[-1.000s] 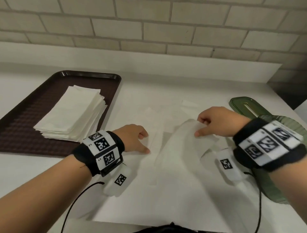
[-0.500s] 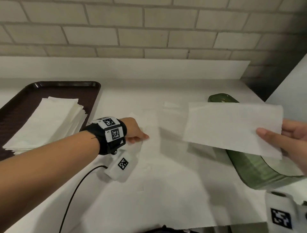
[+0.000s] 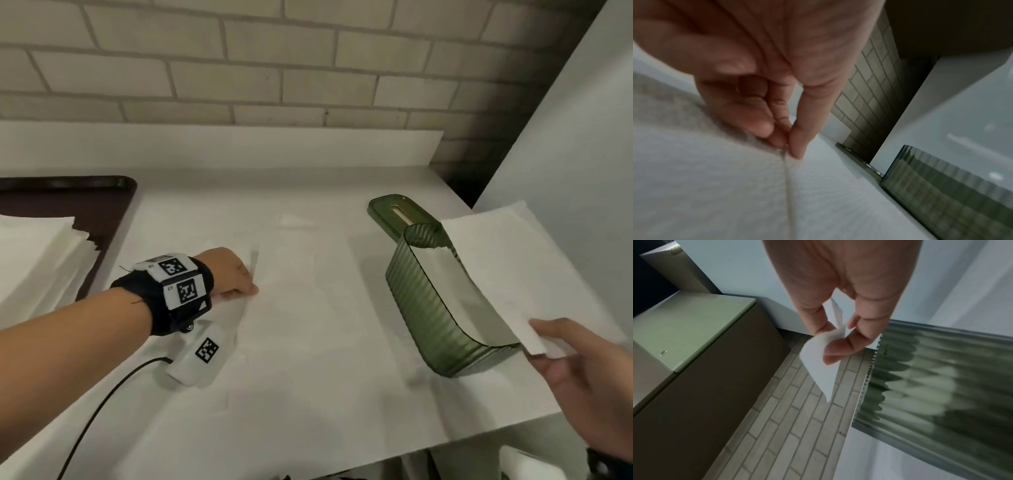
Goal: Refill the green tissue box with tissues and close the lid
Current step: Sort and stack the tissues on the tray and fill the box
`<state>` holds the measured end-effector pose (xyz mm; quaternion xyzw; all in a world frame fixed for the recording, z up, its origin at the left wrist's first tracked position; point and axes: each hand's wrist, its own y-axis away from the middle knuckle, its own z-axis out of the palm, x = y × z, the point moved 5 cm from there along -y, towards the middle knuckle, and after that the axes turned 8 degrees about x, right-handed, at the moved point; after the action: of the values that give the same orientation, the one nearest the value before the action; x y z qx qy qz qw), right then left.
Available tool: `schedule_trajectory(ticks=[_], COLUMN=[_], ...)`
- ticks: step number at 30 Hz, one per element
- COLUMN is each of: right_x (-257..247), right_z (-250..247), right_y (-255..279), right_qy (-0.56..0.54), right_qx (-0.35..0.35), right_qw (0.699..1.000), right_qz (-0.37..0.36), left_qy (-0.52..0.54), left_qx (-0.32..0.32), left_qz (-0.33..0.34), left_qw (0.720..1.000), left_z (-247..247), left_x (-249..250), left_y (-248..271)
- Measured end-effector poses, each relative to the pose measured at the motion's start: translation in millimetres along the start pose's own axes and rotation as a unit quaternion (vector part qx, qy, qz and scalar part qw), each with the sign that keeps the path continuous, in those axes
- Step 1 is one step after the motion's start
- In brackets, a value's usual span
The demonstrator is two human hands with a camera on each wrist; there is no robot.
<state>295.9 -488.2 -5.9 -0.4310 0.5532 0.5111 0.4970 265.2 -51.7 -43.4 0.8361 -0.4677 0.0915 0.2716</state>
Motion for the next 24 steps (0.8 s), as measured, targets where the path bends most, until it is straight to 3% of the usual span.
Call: schedule_trajectory(ticks=[3,7,10,18,24], right_x=[2,-5,-15,-31,-26], right_z=[9,7,10,29,42], right_y=[2,3,-3,-27,-31], right_qy=[-0.084,-0.052,-0.015,0.118,0.155], right_qx=[-0.014,-0.005,-0.009,-0.076,-0.121], right_qw=[0.995,0.998,1.000,0.990,0.979], right_qz=[0.043,0.024,0.015,0.030,0.047], left_qy=[0.077,0.143,0.237,0.473,0.520], left_qx=[0.028,0.126,0.162,0.132,0.110], left_qz=[0.022,0.131,0.160,0.102,0.073], left_qw=[0.996,0.973,0.944,0.865,0.844], left_z=[-2,-19,-31,-17,3], left_x=[5,15,17,22,25], left_y=[8,30,51,88,87])
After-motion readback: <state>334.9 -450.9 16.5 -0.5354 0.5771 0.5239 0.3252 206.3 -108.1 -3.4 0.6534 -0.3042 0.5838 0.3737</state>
